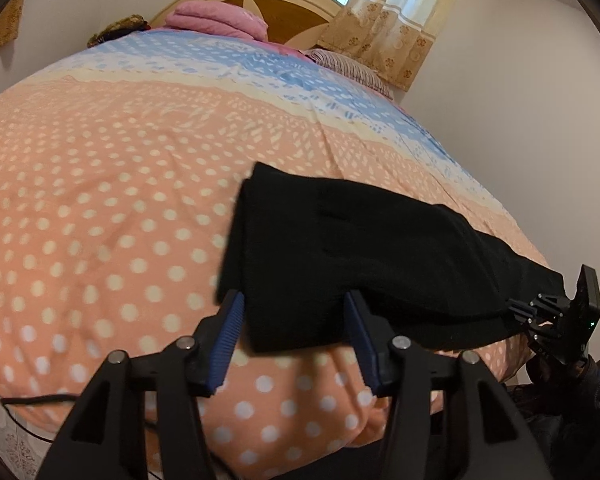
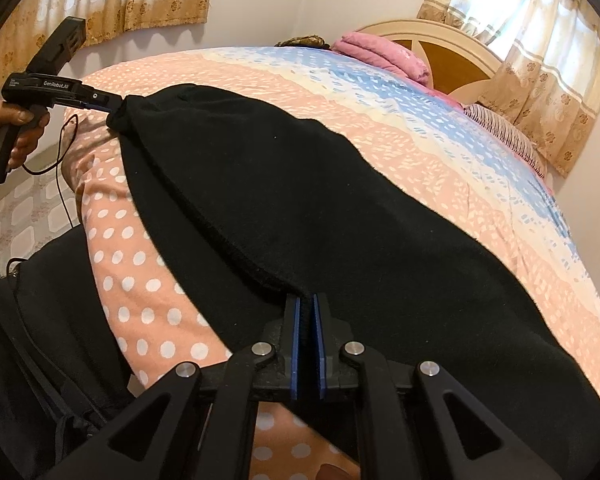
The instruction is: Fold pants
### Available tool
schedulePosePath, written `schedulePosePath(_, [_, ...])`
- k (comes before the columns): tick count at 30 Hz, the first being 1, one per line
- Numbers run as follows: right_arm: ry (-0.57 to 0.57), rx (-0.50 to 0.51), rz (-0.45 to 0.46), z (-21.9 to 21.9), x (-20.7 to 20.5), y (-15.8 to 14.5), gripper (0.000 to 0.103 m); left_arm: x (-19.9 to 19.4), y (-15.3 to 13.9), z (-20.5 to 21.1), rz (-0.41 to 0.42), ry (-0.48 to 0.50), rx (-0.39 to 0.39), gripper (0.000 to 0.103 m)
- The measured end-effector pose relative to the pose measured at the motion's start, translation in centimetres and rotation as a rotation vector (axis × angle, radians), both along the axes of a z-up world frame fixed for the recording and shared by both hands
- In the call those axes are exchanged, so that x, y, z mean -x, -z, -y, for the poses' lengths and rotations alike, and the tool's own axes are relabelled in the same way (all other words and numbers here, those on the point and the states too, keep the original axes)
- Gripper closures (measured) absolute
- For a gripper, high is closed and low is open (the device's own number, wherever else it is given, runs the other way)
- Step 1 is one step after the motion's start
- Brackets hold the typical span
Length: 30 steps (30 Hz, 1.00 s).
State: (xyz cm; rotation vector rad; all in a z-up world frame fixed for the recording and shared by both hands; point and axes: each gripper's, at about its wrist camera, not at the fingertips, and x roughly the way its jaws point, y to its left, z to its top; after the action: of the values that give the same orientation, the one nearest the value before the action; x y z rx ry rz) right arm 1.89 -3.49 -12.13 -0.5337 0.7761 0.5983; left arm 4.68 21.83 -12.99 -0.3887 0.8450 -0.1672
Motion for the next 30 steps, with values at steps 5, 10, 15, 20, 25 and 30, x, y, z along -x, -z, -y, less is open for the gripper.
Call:
schedulePosePath(5, [0.015, -0.023, -0.019, 0.5, -0.4, 0.0, 0.087, -0.7, 0.2, -0.1, -0.009, -0.016, -0.006, 0.078])
schedulePosePath(10, [-0.006, -0.025, 0.007, 0.1, 0.1, -0.4, 0.099, -0.3, -2.7, 0.3, 0.069, 0.006, -0.058, 0.086])
schedulePosePath(15, [0.004, -0.060, 0.012, 0.5, -0.4, -1.5, 0.099, -1.5, -5.7, 0.0, 0.134, 0.036, -0.064, 0.086])
schedulePosePath(20, [0.011, -0.101, 0.036, 1.0, -0.5, -2.7, 0.100, -2.9, -7.0, 0.2, 0.207, 0.062, -0.148, 0.086])
schedulePosePath(25, [-0.030, -0.103, 0.025, -0.1, 0.7, -2.2, 0.100, -4.2, -5.3, -0.7, 0.257, 0.091, -0.250, 0.086])
schedulePosePath(30, [-0.055, -0.039, -0.053, -0.2, 1.1, 1.0, 0.100, -1.5, -1.4, -1.9, 0.206, 0.135, -0.208, 0.080])
